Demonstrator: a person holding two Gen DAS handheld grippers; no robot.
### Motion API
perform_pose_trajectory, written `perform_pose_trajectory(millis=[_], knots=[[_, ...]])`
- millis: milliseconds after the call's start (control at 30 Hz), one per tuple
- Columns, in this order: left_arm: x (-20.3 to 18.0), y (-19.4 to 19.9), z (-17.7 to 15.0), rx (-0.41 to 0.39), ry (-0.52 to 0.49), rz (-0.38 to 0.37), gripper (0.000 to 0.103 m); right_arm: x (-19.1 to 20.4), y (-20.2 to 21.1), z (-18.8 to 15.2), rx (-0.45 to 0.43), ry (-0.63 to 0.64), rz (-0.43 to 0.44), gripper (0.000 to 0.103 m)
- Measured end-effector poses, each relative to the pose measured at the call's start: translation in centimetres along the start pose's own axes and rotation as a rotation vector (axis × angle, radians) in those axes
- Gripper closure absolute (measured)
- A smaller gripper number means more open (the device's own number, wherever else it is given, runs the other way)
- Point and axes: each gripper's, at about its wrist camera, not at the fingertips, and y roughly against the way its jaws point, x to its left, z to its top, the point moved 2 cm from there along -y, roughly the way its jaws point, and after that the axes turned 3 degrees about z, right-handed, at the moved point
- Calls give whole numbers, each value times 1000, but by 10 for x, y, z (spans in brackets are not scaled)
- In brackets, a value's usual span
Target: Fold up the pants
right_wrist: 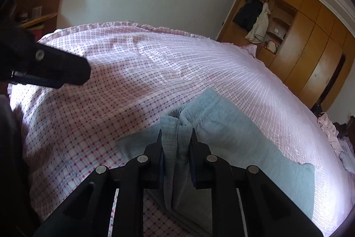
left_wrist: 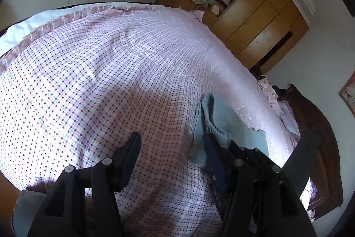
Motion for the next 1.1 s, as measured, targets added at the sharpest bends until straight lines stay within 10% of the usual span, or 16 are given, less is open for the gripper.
perform_pose_trajectory(millis=[300,467,633,800,867,900,1100], knots=[[1,2,-2,-5,-3,6,41,0,-8,3,26,-82,88,83],[-20,4,-5,-25,-100,42,40,-29,27,11,-97,-300,327,73],[-63,3,-1,-29,-212,38,39,-99,71,-21,-158,-529,341,71],[-134,-15,1,-64,-375,-65,31,-187,110,-87,-155,-712,283,103],[-157,-37,-7,-45,-443,-119,48,-209,122,-114,-169,-800,317,103],[-164,-51,-13,-9,-469,-123,97,-211,124,-121,-169,-820,328,103],[-159,-108,-48,126,-520,86,102,-193,112,-160,-25,-807,275,103]])
